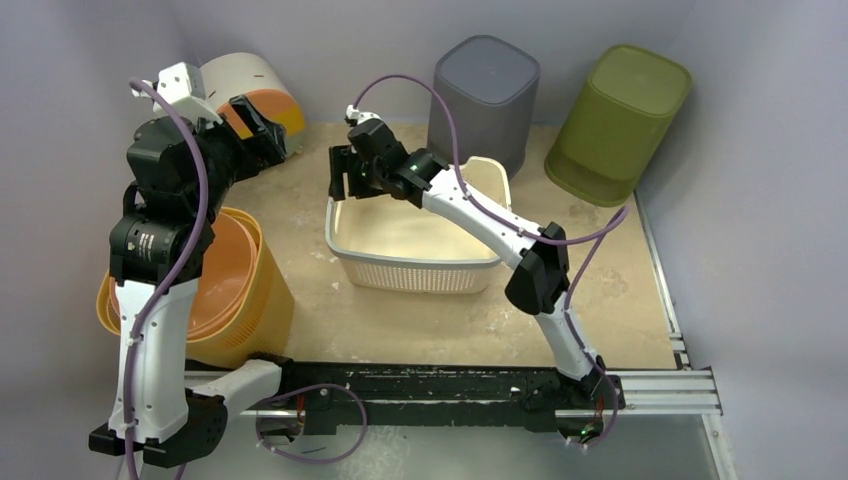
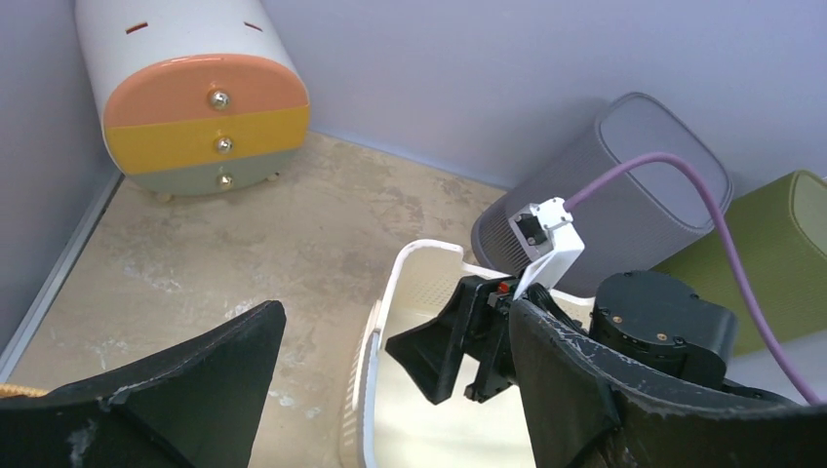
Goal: Turn the large container upside down
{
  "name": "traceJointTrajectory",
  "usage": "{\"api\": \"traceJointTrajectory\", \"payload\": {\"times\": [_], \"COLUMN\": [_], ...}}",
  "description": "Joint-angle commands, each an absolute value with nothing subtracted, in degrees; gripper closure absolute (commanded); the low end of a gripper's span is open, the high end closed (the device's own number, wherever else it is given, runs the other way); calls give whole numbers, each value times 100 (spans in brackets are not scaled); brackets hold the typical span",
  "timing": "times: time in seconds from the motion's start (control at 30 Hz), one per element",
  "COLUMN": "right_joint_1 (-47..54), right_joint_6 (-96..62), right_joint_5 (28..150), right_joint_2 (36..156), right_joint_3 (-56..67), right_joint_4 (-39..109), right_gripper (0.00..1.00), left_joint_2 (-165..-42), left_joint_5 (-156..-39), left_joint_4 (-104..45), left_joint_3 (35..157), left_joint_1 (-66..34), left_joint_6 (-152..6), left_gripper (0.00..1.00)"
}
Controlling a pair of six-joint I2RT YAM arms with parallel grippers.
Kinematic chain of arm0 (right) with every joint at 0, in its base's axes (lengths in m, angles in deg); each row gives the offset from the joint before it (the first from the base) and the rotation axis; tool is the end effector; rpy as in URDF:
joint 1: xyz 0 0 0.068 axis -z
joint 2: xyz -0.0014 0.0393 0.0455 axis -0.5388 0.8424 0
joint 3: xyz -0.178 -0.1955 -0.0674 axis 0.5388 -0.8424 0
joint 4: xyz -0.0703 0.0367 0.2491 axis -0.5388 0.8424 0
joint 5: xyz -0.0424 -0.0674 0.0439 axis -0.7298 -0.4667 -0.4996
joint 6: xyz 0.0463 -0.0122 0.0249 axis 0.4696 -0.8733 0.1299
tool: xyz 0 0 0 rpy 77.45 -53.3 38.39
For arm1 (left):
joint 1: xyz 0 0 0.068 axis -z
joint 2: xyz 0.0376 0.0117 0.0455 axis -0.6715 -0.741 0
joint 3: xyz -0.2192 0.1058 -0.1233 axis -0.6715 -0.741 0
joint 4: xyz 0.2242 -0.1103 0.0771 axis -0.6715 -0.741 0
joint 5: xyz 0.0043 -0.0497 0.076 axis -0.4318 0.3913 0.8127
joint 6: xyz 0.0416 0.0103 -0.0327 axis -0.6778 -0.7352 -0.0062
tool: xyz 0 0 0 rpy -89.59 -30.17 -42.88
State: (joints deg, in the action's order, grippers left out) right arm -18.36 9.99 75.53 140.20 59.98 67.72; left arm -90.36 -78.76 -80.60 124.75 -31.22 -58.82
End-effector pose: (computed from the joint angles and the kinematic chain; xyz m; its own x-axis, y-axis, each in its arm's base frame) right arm 0.3231 0.3926 0.3585 -0.6430 0.0832 -0.7613 -0.4319 0.7815 0.4502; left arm 0.1583 -0.0240 0.5270 -0.1660 -0.4021 -0.9004 -0.0702 0.9156 -0.3960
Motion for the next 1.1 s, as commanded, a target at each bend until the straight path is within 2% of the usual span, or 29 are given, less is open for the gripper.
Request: {"api": "traceJointTrajectory", "payload": {"times": [0.0,0.4,0.63,0.77,0.93,1.07], "right_joint_1": [-1924,-1993,-1996,-2002,-2055,-2064], "right_joint_6": [1361,1478,1409,1383,1316,1232], "right_joint_5": [7784,7683,7594,7857,7900,7774], "right_joint_2": [14070,14826,14995,14972,15013,14903], "right_joint_3": [6452,6831,6860,6720,6705,6556], "right_joint_4": [6283,6454,6529,6524,6740,6766], "right_gripper": [28,31,38,49,52,72], "left_joint_2": [-8872,-8687,-8661,-8613,-8540,-8448], "left_joint_5": [-7970,-8087,-8152,-8141,-8144,-8140], "left_joint_4": [-8049,-8083,-8066,-8048,-7970,-7841], "left_joint_3": [12657,12522,12414,12330,12235,12084], "left_joint_1": [-3111,-3111,-3111,-3111,-3111,-3111], "left_joint_6": [-6041,-6081,-6091,-6081,-6009,-5877], "left_gripper": [18,18,18,18,18,18]}}
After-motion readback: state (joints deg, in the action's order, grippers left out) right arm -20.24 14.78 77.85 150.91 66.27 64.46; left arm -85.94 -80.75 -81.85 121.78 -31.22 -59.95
